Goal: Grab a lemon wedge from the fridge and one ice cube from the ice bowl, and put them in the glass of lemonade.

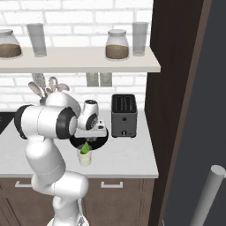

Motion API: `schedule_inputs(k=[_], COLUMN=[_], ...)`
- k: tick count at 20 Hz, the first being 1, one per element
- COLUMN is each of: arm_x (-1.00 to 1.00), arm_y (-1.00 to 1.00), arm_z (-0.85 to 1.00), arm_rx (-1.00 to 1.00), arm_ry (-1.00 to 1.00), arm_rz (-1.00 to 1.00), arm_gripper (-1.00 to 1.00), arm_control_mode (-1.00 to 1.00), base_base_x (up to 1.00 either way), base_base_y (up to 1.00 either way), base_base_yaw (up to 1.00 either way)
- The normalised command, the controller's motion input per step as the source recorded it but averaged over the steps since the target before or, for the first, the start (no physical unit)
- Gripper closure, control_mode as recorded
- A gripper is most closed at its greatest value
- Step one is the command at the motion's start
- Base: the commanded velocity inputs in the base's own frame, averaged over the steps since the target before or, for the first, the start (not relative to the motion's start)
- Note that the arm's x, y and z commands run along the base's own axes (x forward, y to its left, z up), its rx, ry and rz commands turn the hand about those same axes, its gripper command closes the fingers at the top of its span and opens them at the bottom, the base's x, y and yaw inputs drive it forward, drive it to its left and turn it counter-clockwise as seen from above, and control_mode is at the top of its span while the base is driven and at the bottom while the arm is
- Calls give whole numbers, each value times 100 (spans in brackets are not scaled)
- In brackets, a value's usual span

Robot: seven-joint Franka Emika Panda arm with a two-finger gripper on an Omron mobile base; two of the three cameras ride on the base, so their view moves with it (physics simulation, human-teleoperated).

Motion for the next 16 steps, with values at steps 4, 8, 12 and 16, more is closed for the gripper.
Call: schedule_inputs(k=[4, 8, 12, 16], arm_x=[0, -1, -10, 0], arm_y=[0, 0, 0, 0], arm_z=[-5, 0, 39, 26], arm_rx=[0, 0, 0, 8], arm_ry=[7, 2, 0, -2], arm_rz=[0, 0, 0, 0], arm_gripper=[100, 100, 100, 100], arm_control_mode=[-100, -100, -100, -100], base_base_x=[0, 0, 0, 0], base_base_y=[0, 0, 0, 0], base_base_yaw=[0, 0, 0, 0])
